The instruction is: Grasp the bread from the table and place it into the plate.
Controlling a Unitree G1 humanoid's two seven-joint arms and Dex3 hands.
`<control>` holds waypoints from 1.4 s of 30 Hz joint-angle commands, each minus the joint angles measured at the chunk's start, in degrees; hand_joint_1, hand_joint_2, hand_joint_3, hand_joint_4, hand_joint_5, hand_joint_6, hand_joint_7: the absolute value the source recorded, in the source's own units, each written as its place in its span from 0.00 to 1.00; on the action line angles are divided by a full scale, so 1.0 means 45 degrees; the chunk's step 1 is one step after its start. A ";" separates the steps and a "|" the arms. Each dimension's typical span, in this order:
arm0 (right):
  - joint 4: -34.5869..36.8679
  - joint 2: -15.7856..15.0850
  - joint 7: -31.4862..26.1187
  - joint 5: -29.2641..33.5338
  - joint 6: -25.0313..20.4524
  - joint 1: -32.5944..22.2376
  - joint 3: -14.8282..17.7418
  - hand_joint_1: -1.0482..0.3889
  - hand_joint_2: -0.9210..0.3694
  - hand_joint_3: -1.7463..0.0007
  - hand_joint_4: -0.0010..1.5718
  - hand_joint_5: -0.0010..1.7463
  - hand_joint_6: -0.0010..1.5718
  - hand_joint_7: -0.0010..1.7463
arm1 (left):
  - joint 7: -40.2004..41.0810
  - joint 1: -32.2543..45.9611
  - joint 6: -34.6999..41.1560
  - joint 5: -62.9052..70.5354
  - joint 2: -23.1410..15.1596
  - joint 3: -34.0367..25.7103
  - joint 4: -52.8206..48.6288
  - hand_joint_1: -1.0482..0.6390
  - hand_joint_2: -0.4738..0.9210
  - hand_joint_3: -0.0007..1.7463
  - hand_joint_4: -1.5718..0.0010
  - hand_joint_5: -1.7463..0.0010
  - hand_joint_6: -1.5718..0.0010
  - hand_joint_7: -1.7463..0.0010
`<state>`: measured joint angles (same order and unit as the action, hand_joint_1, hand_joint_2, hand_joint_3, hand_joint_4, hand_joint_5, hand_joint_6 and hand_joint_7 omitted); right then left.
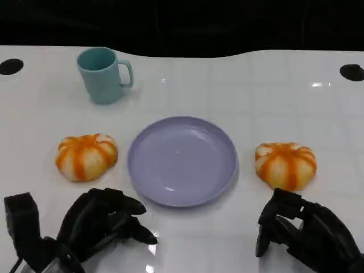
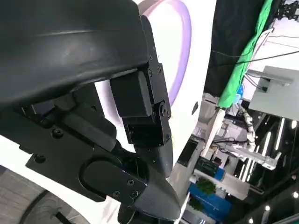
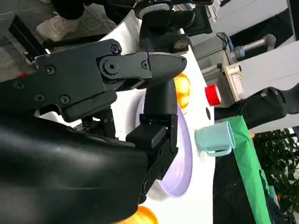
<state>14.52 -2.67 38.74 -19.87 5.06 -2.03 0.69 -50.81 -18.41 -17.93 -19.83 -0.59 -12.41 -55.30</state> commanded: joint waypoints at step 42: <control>-0.2808 -0.3572 -0.8140 1.2600 0.5221 0.0812 -0.1011 0.21 0.00 0.97 0.02 0.38 0.16 0.04 | 0.0277 0.0098 -0.0178 0.0166 -0.0057 0.0040 -0.0215 0.02 0.89 0.00 0.00 0.86 0.00 0.99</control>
<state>2.90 -16.85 5.29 33.95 29.18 0.94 -3.72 -50.20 -18.53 -19.03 -19.60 -0.14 -12.24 -55.66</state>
